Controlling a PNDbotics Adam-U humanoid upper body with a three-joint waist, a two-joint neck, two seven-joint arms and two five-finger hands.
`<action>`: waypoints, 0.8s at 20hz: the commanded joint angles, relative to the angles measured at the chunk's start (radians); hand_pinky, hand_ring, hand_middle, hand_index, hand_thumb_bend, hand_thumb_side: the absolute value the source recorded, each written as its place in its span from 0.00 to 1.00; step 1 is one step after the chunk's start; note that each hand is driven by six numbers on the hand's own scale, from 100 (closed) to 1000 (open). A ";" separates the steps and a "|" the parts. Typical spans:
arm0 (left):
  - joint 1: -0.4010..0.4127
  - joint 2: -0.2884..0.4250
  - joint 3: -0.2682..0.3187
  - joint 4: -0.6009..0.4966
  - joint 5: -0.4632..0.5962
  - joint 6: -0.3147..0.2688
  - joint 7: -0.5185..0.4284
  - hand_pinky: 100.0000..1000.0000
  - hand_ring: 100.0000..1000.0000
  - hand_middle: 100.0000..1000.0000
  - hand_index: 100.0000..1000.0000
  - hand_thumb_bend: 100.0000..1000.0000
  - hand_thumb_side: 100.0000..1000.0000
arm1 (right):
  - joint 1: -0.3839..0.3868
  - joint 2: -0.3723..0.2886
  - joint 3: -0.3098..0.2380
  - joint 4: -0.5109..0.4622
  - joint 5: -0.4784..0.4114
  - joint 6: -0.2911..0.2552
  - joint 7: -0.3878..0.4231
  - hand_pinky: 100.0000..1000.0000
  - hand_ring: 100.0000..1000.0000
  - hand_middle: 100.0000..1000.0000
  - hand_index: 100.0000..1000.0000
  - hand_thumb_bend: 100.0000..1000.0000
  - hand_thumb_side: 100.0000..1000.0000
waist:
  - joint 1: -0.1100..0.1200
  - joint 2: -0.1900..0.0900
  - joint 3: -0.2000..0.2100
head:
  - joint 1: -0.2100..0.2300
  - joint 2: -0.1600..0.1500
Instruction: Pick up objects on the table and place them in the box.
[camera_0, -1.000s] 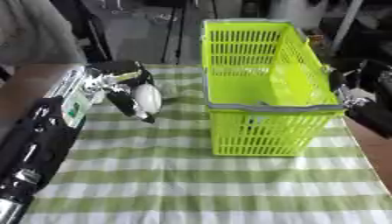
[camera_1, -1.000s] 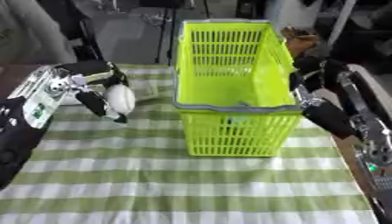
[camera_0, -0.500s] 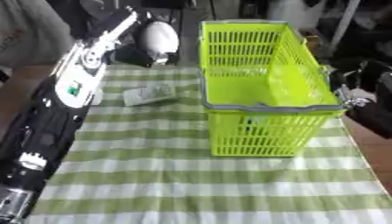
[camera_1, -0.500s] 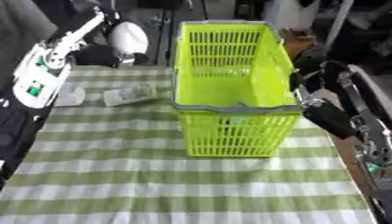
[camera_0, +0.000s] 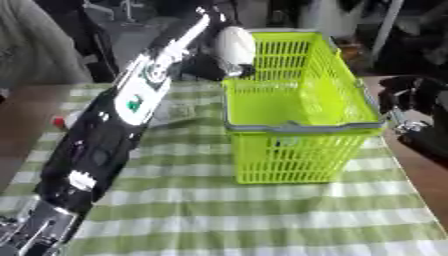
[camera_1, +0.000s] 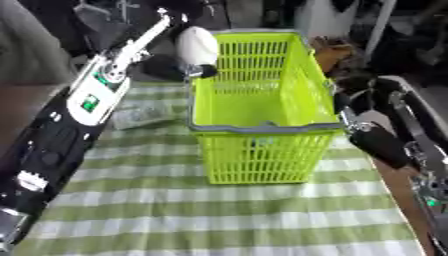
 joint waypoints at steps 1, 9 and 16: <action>-0.010 0.000 -0.022 0.002 -0.108 -0.105 -0.113 0.88 0.95 0.99 0.98 0.07 1.00 | -0.017 -0.010 -0.002 -0.009 -0.008 -0.003 0.003 0.52 0.50 0.57 0.76 0.15 0.51 | -0.001 -0.018 0.000 | 0.002 -0.016; 0.037 0.040 0.052 -0.015 -0.064 -0.098 -0.017 0.89 0.98 1.00 1.00 0.17 1.00 | -0.008 -0.013 -0.008 -0.007 -0.008 -0.002 -0.003 0.52 0.50 0.57 0.76 0.15 0.51 | -0.004 -0.015 0.016 | -0.015 -0.020; 0.129 0.127 0.111 -0.163 0.272 -0.038 0.277 0.71 0.79 0.84 0.84 0.23 0.93 | -0.006 -0.013 -0.015 -0.006 -0.007 -0.001 -0.007 0.52 0.50 0.57 0.76 0.15 0.51 | -0.012 -0.010 0.035 | -0.029 -0.018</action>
